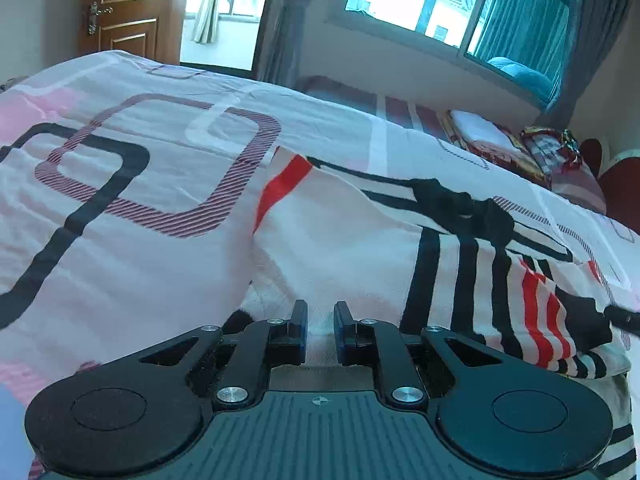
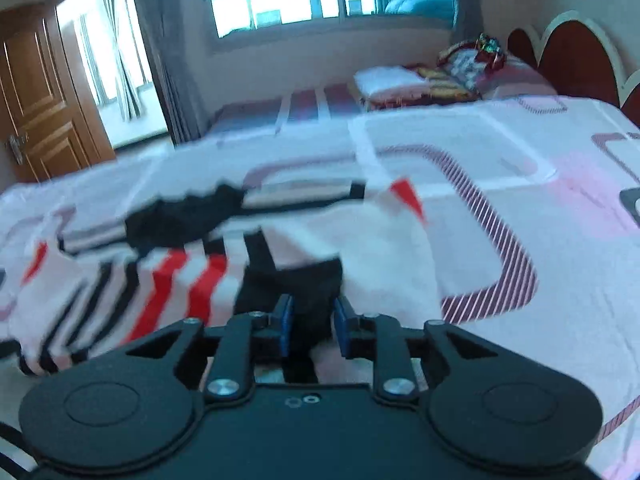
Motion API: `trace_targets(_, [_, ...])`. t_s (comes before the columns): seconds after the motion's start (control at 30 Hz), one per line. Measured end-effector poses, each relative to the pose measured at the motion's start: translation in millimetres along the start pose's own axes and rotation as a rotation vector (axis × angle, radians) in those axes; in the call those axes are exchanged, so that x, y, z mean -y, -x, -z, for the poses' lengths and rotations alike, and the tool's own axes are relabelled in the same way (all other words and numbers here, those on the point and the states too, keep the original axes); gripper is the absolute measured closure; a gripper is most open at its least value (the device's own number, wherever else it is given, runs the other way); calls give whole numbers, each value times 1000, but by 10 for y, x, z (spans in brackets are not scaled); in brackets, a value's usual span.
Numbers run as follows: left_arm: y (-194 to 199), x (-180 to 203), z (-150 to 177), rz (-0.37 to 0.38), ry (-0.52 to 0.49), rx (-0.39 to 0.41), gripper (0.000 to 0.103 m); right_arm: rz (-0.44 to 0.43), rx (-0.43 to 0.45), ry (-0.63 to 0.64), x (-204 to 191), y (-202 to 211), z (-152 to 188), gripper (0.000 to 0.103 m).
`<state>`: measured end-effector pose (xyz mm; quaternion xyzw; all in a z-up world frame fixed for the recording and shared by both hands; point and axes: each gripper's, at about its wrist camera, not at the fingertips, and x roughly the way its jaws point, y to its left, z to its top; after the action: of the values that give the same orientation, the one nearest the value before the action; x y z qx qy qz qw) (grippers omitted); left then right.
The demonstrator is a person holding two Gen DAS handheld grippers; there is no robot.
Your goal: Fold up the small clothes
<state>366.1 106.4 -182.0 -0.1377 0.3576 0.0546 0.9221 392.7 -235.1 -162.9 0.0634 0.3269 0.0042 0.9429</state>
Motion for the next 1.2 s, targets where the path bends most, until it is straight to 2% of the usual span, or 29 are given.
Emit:
trace_targets(0.1, [-106, 16, 70, -8, -16, -22, 89, -83, 20, 26, -122, 102, -29, 79])
trace_targets(0.17, [-127, 42, 84, -16, -32, -10, 89, -116, -18, 75, -241, 26, 17, 82])
trace_targets(0.3, [-152, 13, 73, 4, -44, -10, 89, -58, -101, 154, -282, -232, 186, 84])
trace_targets(0.33, [-146, 10, 55, 5, -39, -20, 89, -63, -76, 168, -253, -231, 209, 84])
trace_targets(0.4, [-90, 36, -2, -9, -19, -37, 89, -58, -92, 165, -244, -213, 169, 84])
trace_targets(0.47, [3, 82, -26, 8, -2, -27, 89, -51, -95, 138, -244, -136, 115, 80])
trace_targets(0.6, [88, 316, 24, 60, -55, -24, 89, -116, -72, 148, -379, 81, 125, 80])
trace_targets(0.8, [90, 611, 110, 106, -60, -111, 89, -201, -98, 224, -716, 227, 261, 81])
trace_targets(0.9, [45, 719, 292, 109, -92, -171, 89, -205, -125, 240, -794, 289, 395, 79])
trace_targets(1.0, [81, 780, 419, 82, -161, -131, 86, -203, -163, 287, -875, 278, 553, 80])
trace_targets(1.07, [120, 784, 443, 77, -188, -133, 86, -183, -187, 324, -882, 246, 654, 80])
trace_targets(1.2, [198, 686, 461, 70, -174, -151, 86, -146, -166, 332, -711, 331, 709, 80])
